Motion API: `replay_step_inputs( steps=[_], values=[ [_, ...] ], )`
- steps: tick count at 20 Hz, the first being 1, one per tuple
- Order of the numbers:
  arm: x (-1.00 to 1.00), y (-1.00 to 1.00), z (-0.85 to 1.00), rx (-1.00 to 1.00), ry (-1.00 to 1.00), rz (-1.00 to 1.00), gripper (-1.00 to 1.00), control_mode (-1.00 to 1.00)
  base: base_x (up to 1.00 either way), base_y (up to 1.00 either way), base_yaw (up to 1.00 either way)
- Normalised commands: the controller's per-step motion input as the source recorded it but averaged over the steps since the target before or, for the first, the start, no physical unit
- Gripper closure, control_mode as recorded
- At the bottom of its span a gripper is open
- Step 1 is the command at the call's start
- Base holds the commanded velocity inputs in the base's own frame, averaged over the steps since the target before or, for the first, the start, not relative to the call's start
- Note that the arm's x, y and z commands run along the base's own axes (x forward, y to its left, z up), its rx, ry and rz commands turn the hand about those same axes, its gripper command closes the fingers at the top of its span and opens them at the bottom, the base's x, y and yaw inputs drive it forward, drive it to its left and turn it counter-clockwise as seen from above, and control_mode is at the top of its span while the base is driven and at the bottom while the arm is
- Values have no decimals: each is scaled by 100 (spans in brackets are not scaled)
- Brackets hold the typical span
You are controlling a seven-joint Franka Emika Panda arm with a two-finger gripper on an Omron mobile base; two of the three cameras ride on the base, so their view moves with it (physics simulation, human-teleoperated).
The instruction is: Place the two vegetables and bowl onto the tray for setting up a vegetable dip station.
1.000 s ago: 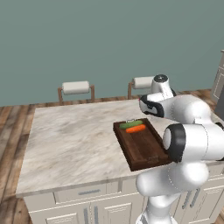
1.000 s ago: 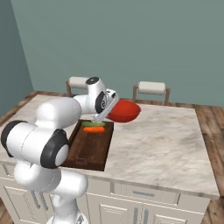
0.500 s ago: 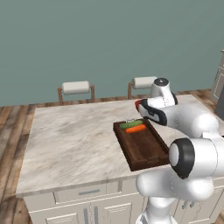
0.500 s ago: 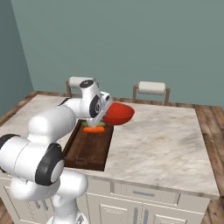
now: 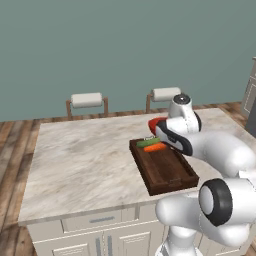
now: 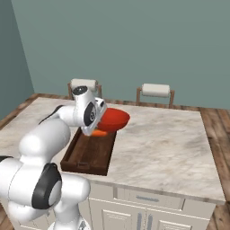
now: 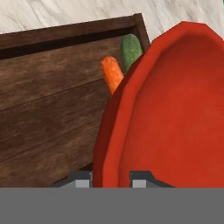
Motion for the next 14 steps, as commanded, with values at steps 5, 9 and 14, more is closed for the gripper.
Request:
replay_step_inputs(
  steps=[5, 9, 14],
  values=[
    [-17, 21, 0, 0, 0, 7, 100, -100, 0, 0, 0],
    [-4, 19, 0, 0, 0, 6, 100, -100, 0, 0, 0],
    [0, 16, -7, 0, 0, 4, 100, -100, 0, 0, 0]
  ],
)
